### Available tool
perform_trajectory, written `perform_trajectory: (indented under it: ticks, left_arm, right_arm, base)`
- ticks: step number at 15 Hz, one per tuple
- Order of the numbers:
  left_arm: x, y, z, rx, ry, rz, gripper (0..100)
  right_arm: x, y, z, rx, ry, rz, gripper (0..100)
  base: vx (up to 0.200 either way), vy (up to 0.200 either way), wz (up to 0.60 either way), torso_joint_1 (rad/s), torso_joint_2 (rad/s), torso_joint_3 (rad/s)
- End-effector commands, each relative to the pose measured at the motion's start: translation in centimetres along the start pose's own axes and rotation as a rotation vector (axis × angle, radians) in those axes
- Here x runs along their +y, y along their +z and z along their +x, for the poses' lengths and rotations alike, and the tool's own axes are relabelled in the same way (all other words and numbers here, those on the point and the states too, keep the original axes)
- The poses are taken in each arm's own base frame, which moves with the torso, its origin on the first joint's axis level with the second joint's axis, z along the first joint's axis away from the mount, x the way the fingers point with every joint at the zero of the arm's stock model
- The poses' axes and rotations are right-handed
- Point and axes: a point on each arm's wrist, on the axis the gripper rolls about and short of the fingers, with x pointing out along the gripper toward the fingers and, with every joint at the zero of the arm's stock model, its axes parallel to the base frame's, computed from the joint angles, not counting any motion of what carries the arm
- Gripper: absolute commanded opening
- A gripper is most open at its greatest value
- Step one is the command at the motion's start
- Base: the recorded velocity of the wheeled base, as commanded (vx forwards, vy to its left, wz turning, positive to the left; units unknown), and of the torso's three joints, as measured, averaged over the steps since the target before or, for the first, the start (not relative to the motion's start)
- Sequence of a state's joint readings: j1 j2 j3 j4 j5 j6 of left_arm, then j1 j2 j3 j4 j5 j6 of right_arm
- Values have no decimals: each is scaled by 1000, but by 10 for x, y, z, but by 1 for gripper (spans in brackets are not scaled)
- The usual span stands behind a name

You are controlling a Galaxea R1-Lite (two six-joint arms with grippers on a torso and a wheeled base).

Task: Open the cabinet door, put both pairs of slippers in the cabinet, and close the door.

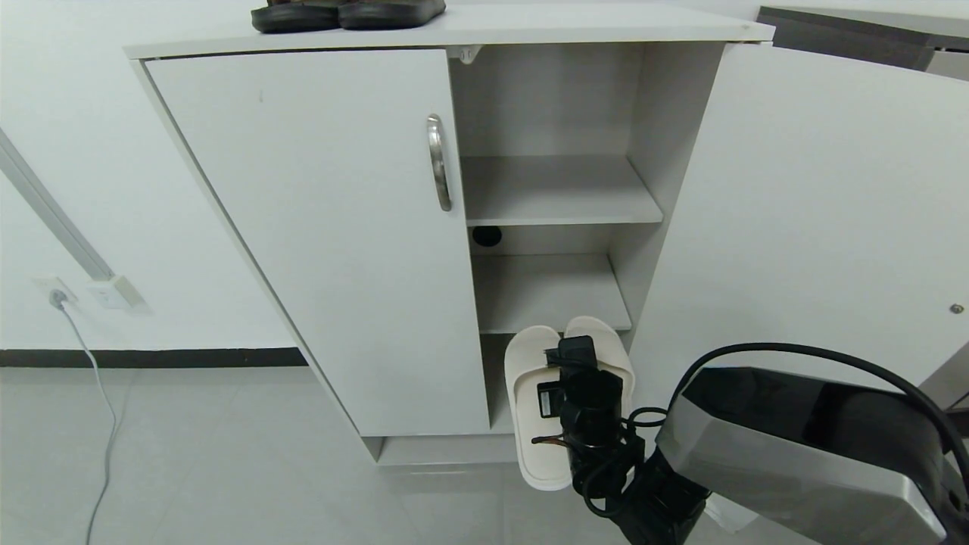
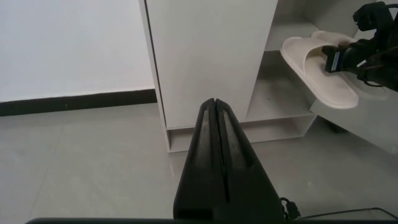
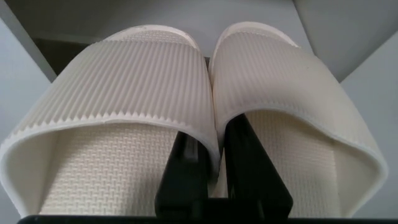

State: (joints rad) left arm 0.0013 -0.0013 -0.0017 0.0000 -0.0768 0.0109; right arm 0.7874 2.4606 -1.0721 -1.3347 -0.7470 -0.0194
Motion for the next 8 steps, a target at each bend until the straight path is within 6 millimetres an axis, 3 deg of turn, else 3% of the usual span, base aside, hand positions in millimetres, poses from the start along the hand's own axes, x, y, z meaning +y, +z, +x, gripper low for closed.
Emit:
perform_trajectory:
  ticks: [1, 8]
  left_arm:
    - [0, 0, 0, 1, 0, 0, 0]
    - [0, 0, 0, 1, 0, -2, 0]
  right_arm:
    - [0, 0, 1, -1, -2, 1, 0]
    - [-1, 1, 2, -7, -4, 6, 0]
  base:
    - [200, 0, 0, -2, 2, 7]
    - [200, 0, 0, 2, 2, 2]
